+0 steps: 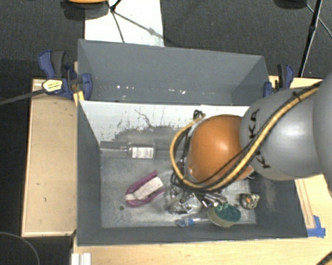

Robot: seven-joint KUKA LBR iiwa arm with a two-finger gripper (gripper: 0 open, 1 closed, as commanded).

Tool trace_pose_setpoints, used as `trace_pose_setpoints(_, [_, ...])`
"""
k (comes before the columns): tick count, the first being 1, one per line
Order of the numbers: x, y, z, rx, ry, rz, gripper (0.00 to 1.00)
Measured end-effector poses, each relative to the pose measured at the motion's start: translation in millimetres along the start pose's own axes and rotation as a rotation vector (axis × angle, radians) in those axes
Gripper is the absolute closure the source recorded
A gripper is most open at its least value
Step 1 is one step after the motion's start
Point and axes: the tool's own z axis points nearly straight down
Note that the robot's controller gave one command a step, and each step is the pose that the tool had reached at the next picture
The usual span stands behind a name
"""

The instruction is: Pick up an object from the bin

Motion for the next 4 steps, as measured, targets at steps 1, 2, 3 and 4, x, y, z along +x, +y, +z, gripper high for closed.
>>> trace_pose_setpoints(1, [15.3, -29, 5, 0.004, -0.004, -0.008, 1.00])
trace_pose_setpoints(2, [14.6, -136, -56, 0.012, -0.014, -0.001, 1.00])
trace_pose_setpoints(3, [14.1, -129, -52, 0.003, -0.008, -0.007, 0.00])
trace_pose_setpoints(4, [26.4, -45, 25, 0.004, -0.021, -0.041, 0.00])
